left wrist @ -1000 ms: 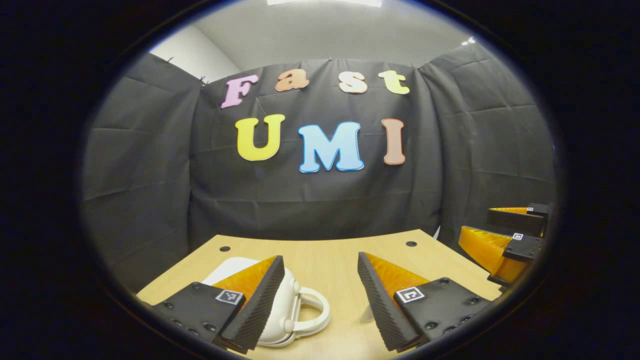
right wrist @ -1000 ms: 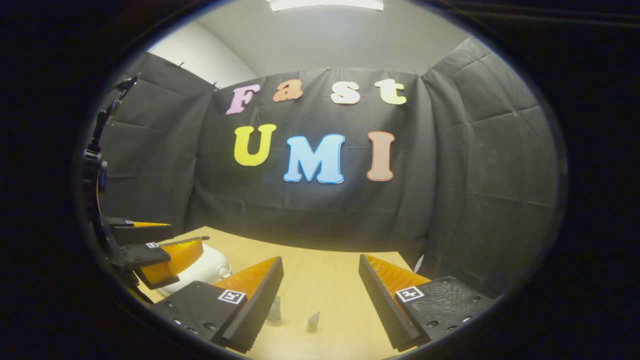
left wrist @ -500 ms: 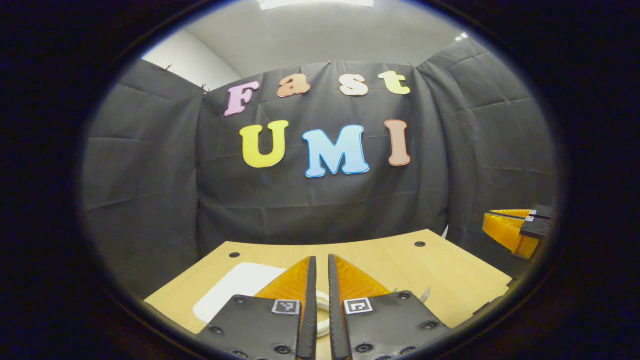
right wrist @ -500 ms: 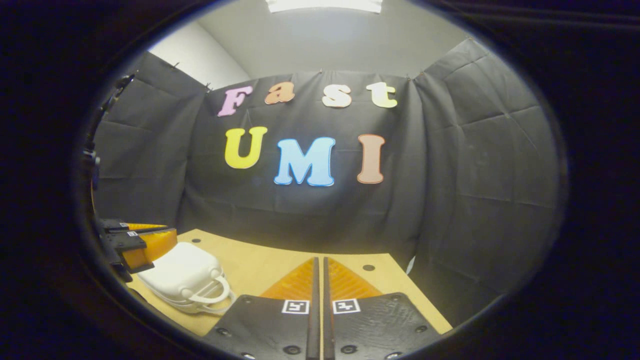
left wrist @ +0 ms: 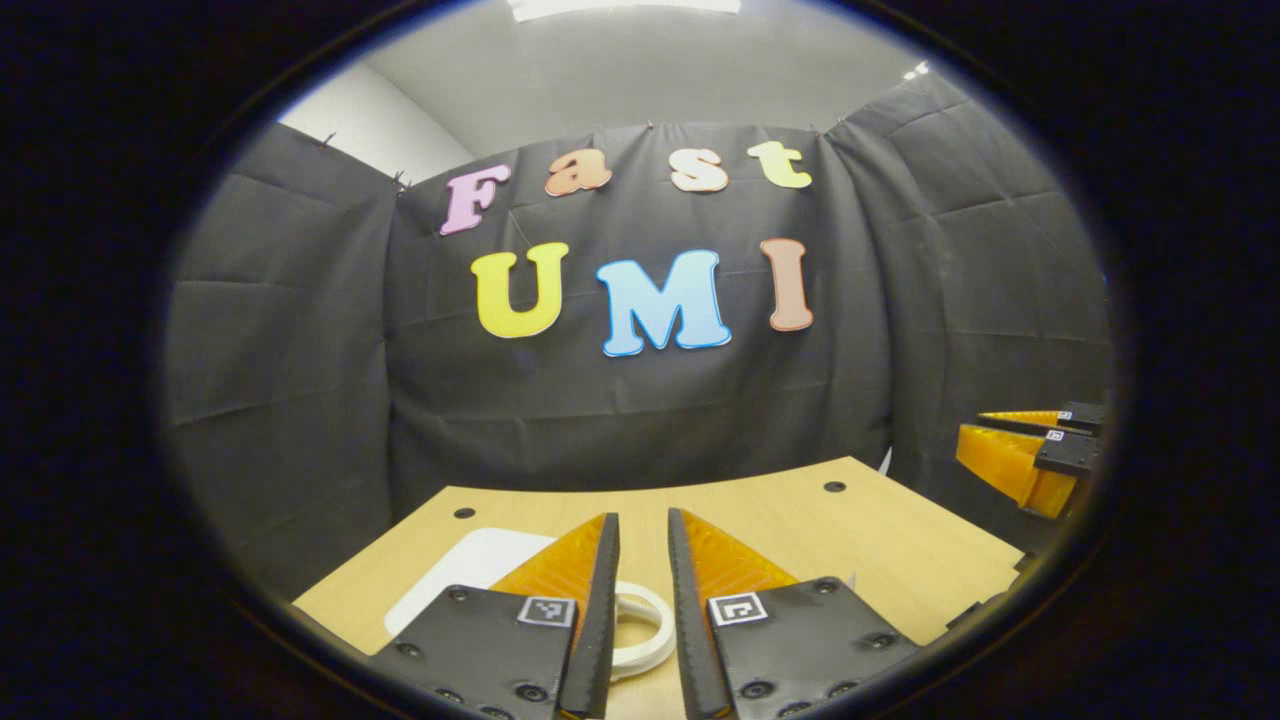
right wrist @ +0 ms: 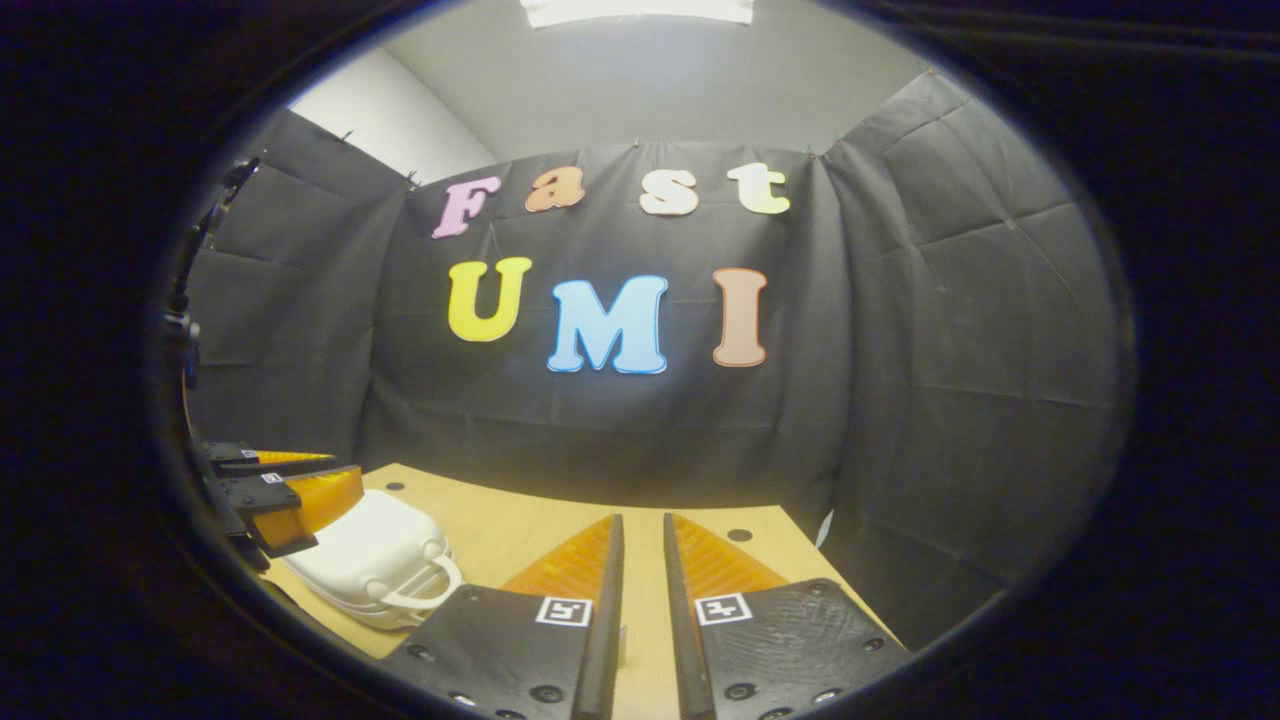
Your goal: First open the suitcase, pack the skin care products into it, and then close the suitcase.
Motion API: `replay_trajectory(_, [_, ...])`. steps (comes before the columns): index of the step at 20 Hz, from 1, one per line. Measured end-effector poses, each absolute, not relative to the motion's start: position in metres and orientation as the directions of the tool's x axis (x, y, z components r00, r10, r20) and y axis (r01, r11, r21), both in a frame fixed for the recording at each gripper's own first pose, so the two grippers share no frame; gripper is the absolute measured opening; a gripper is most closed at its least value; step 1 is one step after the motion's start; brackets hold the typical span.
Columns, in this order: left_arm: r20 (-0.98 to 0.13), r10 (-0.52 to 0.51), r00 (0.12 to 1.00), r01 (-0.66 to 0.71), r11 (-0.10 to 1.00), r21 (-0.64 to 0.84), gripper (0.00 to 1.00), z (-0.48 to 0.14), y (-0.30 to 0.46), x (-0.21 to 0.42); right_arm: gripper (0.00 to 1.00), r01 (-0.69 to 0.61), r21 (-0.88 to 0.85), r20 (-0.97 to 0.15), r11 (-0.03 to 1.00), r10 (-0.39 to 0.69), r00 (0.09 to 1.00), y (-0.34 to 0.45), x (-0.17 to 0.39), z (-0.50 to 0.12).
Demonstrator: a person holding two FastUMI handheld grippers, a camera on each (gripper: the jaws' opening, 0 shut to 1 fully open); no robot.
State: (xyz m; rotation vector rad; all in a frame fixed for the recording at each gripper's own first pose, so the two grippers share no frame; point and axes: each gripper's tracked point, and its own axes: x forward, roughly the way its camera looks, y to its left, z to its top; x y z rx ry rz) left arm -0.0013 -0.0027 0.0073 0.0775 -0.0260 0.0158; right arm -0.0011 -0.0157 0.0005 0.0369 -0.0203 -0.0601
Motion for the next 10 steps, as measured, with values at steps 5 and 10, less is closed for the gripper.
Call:
replay_trajectory(5, [0.019,-0.003,1.0,0.001,0.997,0.081,0.44,0.005,-0.009,-0.001,0.31,0.055,0.047,0.012,0.997,-0.055,0.998,-0.016,-0.001,-0.001])
replay_trajectory(10, [-0.028,-0.032,0.999,0.033,0.997,0.064,0.59,-0.008,-0.013,0.004,0.48,0.05,0.054,-0.003,0.997,-0.05,0.999,-0.016,-0.001,-0.005])
